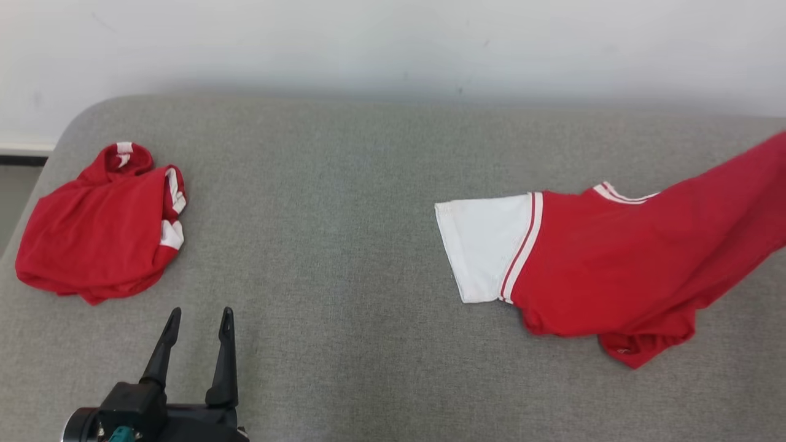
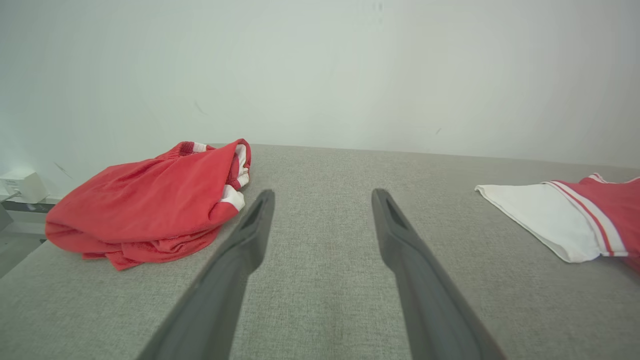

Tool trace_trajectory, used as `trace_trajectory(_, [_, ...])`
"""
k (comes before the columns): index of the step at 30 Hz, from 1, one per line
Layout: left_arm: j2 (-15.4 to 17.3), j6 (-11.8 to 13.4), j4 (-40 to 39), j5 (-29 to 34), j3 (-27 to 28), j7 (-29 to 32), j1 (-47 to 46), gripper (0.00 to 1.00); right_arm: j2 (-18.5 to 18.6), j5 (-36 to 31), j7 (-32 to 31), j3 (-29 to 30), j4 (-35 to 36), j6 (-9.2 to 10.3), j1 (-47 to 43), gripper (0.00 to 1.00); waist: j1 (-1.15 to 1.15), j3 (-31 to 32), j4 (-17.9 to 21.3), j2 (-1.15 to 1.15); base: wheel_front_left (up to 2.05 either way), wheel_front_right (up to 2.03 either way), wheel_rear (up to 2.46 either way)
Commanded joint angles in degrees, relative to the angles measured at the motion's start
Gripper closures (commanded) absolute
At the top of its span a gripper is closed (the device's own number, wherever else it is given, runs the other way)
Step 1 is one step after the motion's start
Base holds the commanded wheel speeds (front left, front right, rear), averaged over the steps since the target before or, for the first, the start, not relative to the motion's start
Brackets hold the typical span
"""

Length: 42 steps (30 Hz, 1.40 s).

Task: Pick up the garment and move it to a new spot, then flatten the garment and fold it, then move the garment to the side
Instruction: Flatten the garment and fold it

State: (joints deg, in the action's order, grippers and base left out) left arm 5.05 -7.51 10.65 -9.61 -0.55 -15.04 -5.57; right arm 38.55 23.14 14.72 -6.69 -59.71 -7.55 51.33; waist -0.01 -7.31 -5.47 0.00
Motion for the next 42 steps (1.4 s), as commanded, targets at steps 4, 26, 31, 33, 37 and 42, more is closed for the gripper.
trace_trajectory(4, [-0.3, 0.1, 0.3, -0.2, 0.4, -0.2, 1.5, 0.0, -5.2, 0.1, 0.2, -4.2, 5.4, 0.12, 0.5, 1.0, 0.01, 2.6, 1.0, 0.0, 0.0, 0.0, 0.0])
trace_trajectory(26, [-1.7, 0.1, 1.0, -0.6, -2.7, -0.2, 0.4, 0.0, -34.3, 0.9, -4.0, -28.6, 29.0, 0.12, -10.2, 1.0, 0.01, 2.0, -7.8, 0.0, 0.0, 0.0, 0.0])
trace_trajectory(31, [-1.9, 0.1, 1.5, -1.0, -3.7, -0.2, -0.4, 0.0, -35.4, 1.9, -3.3, -34.1, 26.0, 0.12, -14.0, 1.0, 0.01, 1.2, -10.2, 0.0, 0.0, 0.0, 0.0])
trace_trajectory(33, [-1.9, 0.1, 1.6, -1.2, -3.8, -0.2, -0.5, 0.0, -35.6, 2.5, -3.0, -35.8, 23.9, 0.12, -15.3, 1.0, 0.01, 0.9, -10.9, 0.0, 0.0, 0.0, 0.0])
trace_trajectory(37, [-2.0, 0.1, 1.9, -1.5, -3.8, -0.2, -0.6, 0.0, -35.7, 5.4, -2.6, -40.0, 22.1, 0.13, -17.5, 1.0, 0.01, 0.6, -11.5, 0.0, 0.0, 0.0, 0.0])
trace_trajectory(42, [-2.1, 0.1, 2.3, -1.5, -3.3, -0.2, -0.4, 0.0, -35.7, 9.1, -1.3, -44.0, 21.4, 0.13, -17.1, 0.0, 0.01, 0.6, -10.8, 0.0, 0.0, 0.0, 0.0])
